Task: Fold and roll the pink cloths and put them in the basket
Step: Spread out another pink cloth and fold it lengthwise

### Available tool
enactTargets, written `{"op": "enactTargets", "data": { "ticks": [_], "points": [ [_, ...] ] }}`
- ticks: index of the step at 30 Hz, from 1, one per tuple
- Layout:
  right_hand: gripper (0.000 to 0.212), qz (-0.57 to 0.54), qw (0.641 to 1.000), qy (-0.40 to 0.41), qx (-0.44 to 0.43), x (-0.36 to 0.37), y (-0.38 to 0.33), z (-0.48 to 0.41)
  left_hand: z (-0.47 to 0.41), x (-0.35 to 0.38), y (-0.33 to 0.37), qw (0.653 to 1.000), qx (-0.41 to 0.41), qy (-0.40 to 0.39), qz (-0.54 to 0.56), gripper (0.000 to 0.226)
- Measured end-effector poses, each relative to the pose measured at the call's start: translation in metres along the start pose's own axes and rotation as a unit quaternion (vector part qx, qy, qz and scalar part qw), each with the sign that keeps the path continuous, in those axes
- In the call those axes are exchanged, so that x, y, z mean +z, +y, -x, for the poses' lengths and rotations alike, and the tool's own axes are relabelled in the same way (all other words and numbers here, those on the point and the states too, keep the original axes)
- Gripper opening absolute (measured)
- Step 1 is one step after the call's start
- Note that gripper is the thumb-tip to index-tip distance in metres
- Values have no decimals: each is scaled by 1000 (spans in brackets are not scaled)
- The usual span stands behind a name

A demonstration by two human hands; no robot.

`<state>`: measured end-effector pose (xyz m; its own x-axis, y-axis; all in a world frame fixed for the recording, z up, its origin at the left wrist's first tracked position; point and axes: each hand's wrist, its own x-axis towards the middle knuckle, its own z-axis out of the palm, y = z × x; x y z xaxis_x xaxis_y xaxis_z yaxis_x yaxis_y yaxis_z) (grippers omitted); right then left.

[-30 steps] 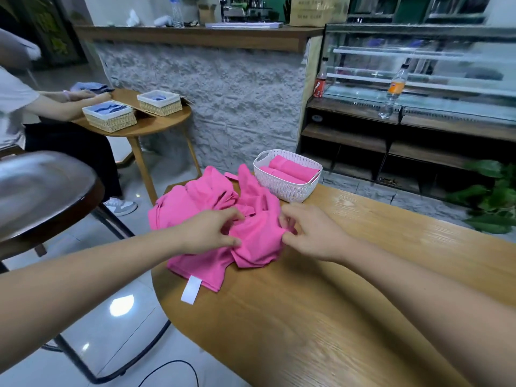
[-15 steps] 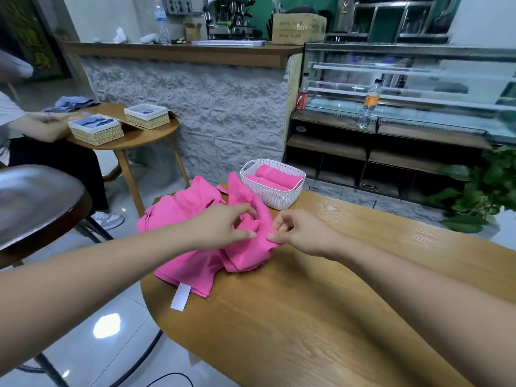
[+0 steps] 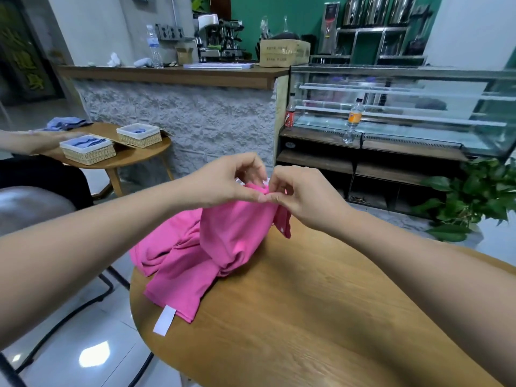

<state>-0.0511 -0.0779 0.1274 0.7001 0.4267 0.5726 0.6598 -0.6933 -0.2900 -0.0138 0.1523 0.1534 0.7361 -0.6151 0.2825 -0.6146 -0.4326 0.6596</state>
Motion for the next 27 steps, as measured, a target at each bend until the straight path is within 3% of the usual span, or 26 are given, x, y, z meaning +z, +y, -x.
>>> {"op": "enactTargets", "data": {
  "ticks": [8, 11, 14, 17, 22, 25, 27],
  "points": [
    [17, -39, 993, 105, 41, -30, 2, -29, -15, -38, 21, 997, -36, -43, -49, 18],
    [16, -21, 990, 127, 58, -40, 8, -35, -14, -56, 20, 994, -60, -51, -69, 26],
    [15, -9, 986, 143, 79, -48, 15, -39, -18, -72, 7, 991, -73, 12, -116, 30],
    [16, -15, 981, 163, 102, -54, 18, -40, -22, -79, 1, 993, -44, 104, -34, 18],
    [15, -57, 975, 180, 113, -63, 18, -44, -35, -77, 10, 980, 14, 190, -59, 34],
    [14, -54, 968, 222, 101, -80, 10, -49, -45, -79, 25, 972, 51, 228, 14, 42],
    [15, -60, 961, 250, 101, -89, 4, -54, -54, -75, 35, 966, 72, 236, 79, 35]
  ]
}}
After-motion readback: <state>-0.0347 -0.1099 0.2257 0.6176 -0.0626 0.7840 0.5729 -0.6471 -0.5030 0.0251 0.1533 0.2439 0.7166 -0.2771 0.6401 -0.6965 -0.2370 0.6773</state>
